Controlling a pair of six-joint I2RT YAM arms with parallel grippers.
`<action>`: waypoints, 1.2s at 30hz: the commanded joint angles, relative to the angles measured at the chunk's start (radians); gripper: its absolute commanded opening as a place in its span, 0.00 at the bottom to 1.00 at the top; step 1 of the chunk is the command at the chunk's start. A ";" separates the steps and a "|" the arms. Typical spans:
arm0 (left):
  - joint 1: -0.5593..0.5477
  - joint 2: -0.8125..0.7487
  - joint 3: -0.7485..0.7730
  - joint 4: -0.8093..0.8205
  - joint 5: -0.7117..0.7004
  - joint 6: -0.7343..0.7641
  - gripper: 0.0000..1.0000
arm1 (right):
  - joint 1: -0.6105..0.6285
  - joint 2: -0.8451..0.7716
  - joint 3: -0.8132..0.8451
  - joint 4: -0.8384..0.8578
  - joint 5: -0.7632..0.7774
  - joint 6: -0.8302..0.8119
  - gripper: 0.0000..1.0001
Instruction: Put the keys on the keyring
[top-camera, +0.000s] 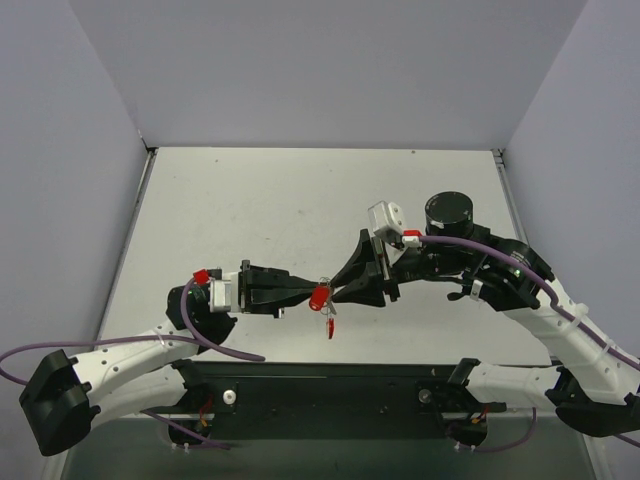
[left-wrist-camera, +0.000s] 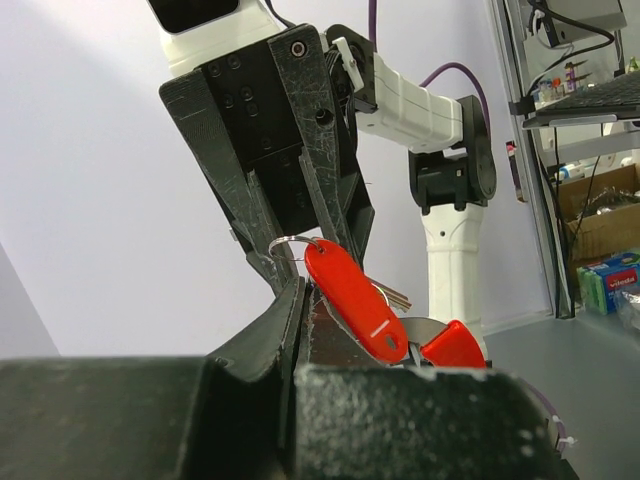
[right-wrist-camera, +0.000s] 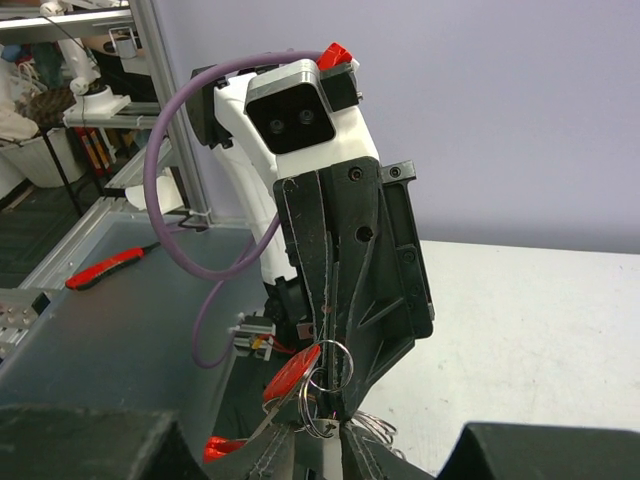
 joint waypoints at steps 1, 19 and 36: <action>-0.003 0.003 0.049 0.369 0.003 -0.026 0.00 | 0.005 0.004 -0.001 0.078 0.005 -0.002 0.24; -0.003 0.036 0.054 0.368 0.039 -0.074 0.00 | 0.005 0.016 -0.006 0.130 0.053 0.027 0.04; -0.002 0.024 0.006 0.369 0.045 -0.106 0.00 | 0.005 0.001 -0.030 0.170 0.102 0.055 0.31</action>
